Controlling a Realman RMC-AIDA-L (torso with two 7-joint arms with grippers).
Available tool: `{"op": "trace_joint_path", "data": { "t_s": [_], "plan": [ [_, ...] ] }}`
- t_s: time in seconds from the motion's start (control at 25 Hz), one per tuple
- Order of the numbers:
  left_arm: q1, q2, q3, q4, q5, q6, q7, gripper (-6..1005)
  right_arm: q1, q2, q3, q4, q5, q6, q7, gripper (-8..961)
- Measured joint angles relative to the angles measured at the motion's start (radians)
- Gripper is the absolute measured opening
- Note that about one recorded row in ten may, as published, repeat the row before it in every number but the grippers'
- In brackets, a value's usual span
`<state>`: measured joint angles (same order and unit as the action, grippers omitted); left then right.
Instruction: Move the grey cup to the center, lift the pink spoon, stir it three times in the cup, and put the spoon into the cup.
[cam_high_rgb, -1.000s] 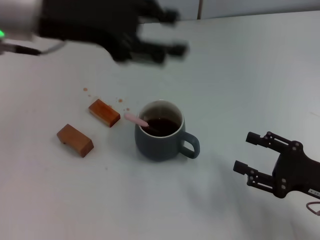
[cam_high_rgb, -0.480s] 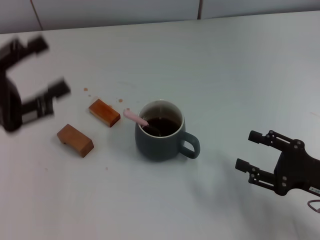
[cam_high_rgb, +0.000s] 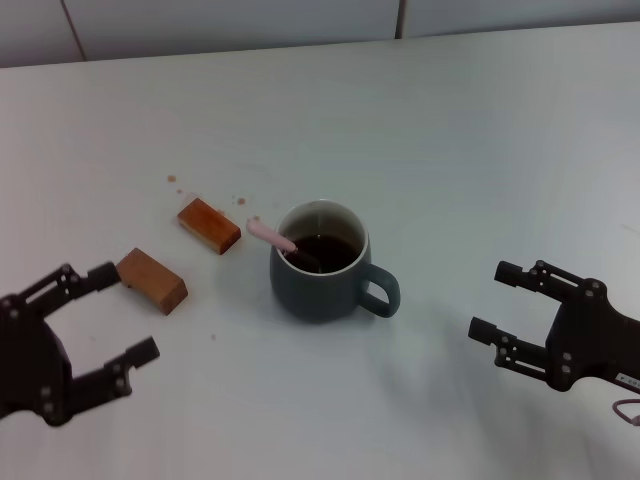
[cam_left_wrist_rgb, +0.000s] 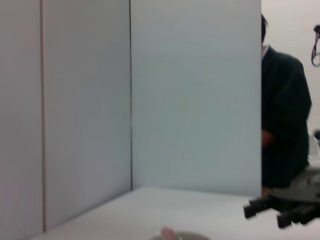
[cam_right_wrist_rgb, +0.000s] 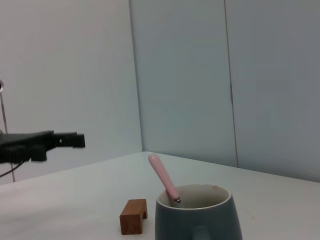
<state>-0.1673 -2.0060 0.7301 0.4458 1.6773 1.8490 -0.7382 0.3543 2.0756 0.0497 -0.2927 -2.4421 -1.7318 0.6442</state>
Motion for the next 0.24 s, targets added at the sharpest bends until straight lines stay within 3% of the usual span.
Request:
{"op": "trace_joint_path", "data": {
  "t_s": [0.24],
  "plan": [
    [-0.006,0.001,0.001,0.005,0.114,-0.009,0.023,816,-0.005,0.002,-0.005,0.003,-0.002,0.003,0.0,746]
  ]
}}
